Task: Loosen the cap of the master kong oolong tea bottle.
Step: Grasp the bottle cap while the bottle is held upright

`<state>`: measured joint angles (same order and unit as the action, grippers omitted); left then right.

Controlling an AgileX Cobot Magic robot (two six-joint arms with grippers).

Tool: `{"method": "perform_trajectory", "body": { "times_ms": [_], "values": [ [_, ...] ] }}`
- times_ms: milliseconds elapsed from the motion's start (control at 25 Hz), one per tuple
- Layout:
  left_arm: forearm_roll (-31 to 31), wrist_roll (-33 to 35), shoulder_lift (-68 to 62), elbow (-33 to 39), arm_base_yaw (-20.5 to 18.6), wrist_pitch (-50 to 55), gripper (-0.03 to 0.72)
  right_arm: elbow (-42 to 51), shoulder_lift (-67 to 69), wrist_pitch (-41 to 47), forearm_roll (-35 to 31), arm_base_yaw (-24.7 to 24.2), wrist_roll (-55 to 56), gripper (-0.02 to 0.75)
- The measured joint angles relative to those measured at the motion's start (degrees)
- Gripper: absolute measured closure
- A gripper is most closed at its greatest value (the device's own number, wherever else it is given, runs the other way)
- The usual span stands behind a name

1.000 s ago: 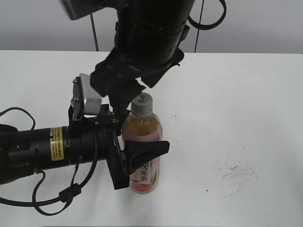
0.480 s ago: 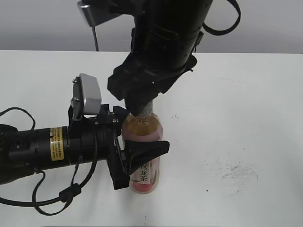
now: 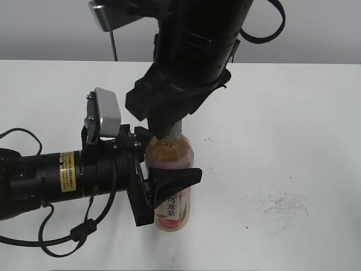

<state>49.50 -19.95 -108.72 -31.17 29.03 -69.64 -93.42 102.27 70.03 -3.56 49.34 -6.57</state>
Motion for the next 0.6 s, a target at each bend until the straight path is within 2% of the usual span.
{"method": "perform_trajectory", "body": {
  "times_ms": [280,480,600],
  "values": [
    [0.00,0.00,0.00,0.00,0.00,0.00,0.244,0.00,0.05,0.00,-0.17,0.00,-0.77,0.353],
    [0.00,0.00,0.00,0.00,0.00,0.00,0.244,0.00,0.05,0.00,-0.80,0.00,-1.46,0.440],
    [0.00,0.00,0.00,0.00,0.00,0.00,0.244,0.00,0.05,0.00,-0.93,0.00,-1.60,0.451]
  ]
}}
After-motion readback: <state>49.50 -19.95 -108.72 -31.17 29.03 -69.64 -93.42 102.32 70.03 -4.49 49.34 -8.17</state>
